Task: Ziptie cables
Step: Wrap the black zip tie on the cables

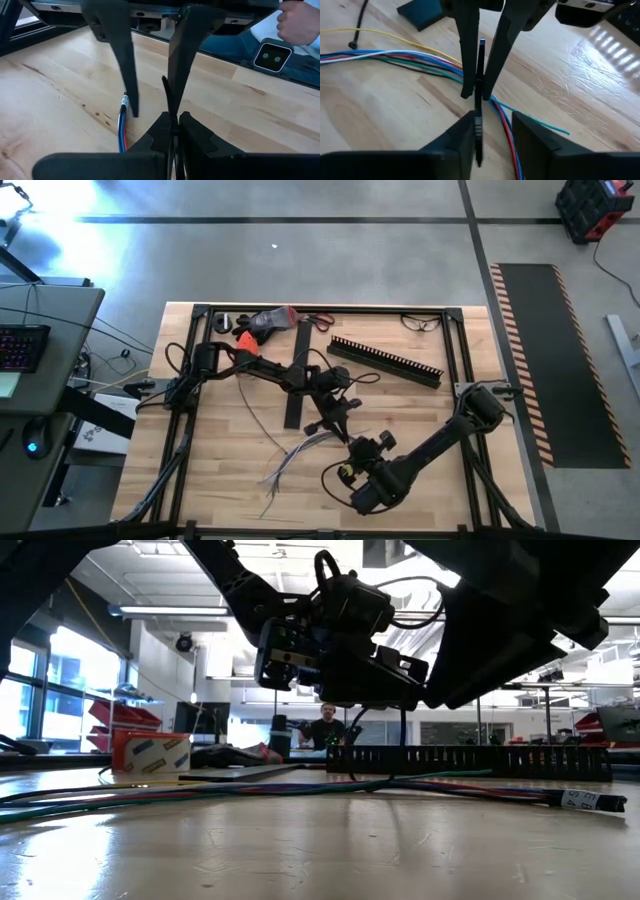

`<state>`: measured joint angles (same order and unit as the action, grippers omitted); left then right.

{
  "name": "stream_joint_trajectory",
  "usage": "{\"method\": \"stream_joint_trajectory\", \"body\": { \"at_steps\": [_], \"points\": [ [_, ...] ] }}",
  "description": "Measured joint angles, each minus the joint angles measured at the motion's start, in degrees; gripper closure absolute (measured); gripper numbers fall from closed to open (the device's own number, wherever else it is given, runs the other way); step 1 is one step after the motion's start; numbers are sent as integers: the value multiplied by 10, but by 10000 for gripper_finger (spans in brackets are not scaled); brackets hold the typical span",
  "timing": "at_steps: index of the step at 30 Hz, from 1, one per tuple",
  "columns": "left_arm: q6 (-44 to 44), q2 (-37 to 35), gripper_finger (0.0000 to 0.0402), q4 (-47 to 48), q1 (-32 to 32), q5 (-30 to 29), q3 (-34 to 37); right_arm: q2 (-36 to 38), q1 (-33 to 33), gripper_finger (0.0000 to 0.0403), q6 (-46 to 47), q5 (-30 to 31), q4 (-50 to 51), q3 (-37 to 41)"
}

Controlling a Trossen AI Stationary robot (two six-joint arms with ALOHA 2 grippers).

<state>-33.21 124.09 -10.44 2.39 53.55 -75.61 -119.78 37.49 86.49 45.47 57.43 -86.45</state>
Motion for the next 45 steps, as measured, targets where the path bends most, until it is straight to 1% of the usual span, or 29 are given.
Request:
{"method": "stream_joint_trajectory", "body": {
  "at_steps": [5, 6, 10, 15, 19, 21, 23, 26, 27, 29, 31, 34, 36, 39, 42, 45],
  "points": [
    [-4, 0, 392, 1, 0, -2, 0, 0, 2, 384, 0, -8, -6, 0],
    [-5, 0, 392, 1, 2, -3, 0, 0, 5, 393, 0, -8, -9, 0],
    [-8, 0, 392, 4, 17, 4, 0, 0, 23, 401, 27, -10, -32, 0],
    [-6, 0, 392, 12, 38, 6, 0, 0, 65, 403, 67, -17, -74, -1],
    [-11, 0, 392, 30, 43, 6, 0, 0, 101, 403, 119, -43, -71, -1],
    [-18, 0, 392, 36, 42, 6, 0, 0, 115, 403, 141, -42, -69, -1],
    [-19, 0, 392, 36, 39, 5, 0, 0, 124, 403, 155, 0, -74, -1],
    [-20, 0, 392, 36, 32, 5, 0, 0, 123, 401, 146, 101, -99, -1],
    [-20, 0, 392, 36, 30, 5, 0, 0, 119, 398, 140, 117, -104, -1],
    [-20, 0, 392, 36, 25, 5, 0, 2, 109, 382, 131, 113, -104, -1],
    [-20, 0, 392, 36, 21, 4, 0, 3, 96, 355, 105, 111, -106, -1],
    [-20, 0, 392, 37, 15, 3, 0, 3, 73, 303, 57, 113, -99, -1],
    [-20, 0, 392, 36, 12, 2, 0, 3, 54, 269, 29, 95, -85, -1],
    [-20, 0, 392, 36, 8, 2, 0, 3, 28, 228, -5, 52, -63, -1],
    [-20, 0, 392, 37, 5, 2, 0, 3, 13, 203, -31, 26, -55, -1],
    [-20, 0, 392, 37, 5, 3, 0, 3, 9, 196, -41, 23, -51, -1]
  ]
}}
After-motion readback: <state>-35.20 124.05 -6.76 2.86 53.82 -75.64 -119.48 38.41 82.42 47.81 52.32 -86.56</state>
